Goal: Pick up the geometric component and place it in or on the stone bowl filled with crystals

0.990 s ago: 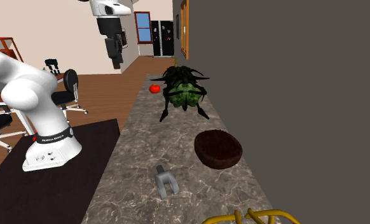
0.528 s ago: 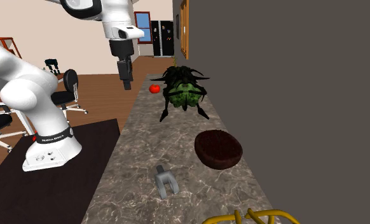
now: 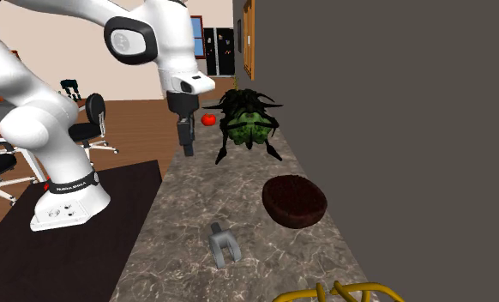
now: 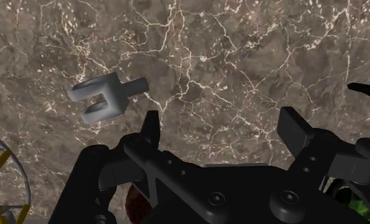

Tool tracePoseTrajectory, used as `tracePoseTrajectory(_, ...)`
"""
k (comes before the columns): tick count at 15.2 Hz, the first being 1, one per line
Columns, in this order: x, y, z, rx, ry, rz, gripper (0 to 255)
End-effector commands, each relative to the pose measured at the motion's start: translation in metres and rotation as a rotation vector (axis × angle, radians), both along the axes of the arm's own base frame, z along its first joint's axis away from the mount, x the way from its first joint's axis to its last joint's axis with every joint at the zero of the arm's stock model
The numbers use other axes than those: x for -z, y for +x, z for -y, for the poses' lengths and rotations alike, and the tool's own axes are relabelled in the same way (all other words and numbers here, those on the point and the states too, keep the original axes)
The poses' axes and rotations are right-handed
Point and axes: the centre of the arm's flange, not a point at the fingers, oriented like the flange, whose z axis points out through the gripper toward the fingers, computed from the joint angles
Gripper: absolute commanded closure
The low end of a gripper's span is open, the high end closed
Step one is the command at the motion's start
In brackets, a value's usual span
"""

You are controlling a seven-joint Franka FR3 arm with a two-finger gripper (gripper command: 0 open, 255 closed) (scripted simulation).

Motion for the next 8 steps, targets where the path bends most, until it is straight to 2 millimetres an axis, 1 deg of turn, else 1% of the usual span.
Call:
tracePoseTrajectory(1, 0.017, 0.004, 0.02, 0.006, -0.003, -0.003, 0)
tracePoseTrajectory(8, 0.082, 0.023, 0.083, 0.027, -0.006, -0.017, 0)
